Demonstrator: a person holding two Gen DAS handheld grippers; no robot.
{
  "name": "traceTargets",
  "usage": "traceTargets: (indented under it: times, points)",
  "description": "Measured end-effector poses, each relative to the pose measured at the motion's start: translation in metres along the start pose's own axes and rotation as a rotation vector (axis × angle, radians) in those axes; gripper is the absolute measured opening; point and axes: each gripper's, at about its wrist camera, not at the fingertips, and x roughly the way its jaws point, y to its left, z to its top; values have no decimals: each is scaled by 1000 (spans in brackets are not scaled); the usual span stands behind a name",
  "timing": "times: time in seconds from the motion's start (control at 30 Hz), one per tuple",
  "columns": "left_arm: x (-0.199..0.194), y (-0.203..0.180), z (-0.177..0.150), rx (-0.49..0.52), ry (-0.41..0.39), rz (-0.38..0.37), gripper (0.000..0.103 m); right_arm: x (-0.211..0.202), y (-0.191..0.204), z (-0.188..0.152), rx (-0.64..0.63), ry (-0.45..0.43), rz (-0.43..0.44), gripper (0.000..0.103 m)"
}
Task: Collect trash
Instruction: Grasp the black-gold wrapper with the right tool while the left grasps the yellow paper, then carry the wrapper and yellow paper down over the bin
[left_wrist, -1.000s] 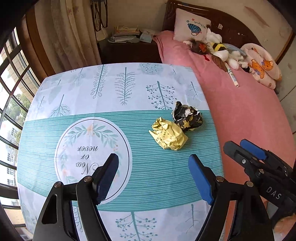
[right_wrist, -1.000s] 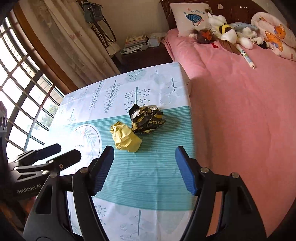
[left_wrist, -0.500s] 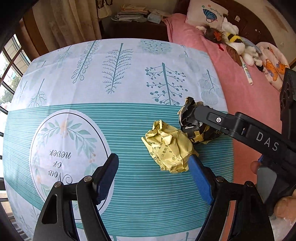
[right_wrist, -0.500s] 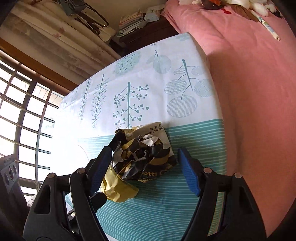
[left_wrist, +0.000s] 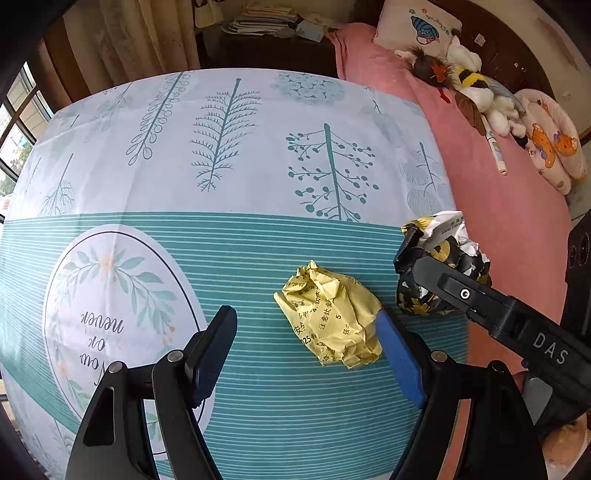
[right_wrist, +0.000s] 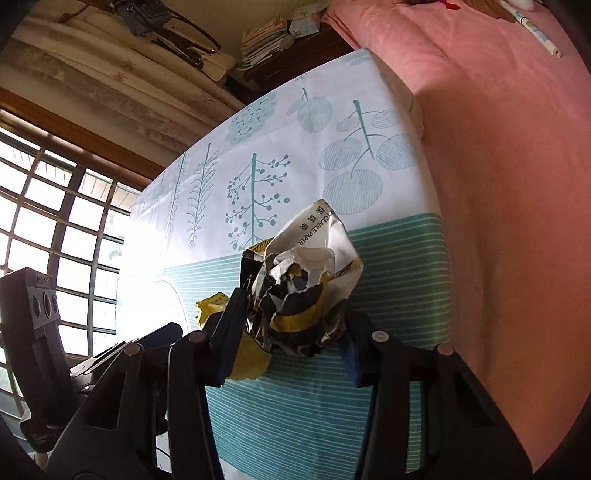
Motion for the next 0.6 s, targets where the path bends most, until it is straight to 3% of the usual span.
traceTargets:
  times: [0.17, 0.27, 0.33, 0.43, 0.6]
  points:
    - [9, -3, 6, -14, 8, -17, 79, -13, -6, -12, 0, -22, -26, 42]
    - [16, -4, 10, -31, 12, -36, 73, -21, -10, -19, 12, -31, -26, 42]
    - [18, -6, 13, -34, 6, -78, 61, -24, -10, -25, 12, -35, -31, 42]
    - [13, -13, 11, 3, -21, -60, 49, -28, -9, -37, 6, -34, -38, 42]
    - [-2, -16, -13, 84, -40, -21, 48, -39, -3, -64, -15, -39, -52, 42]
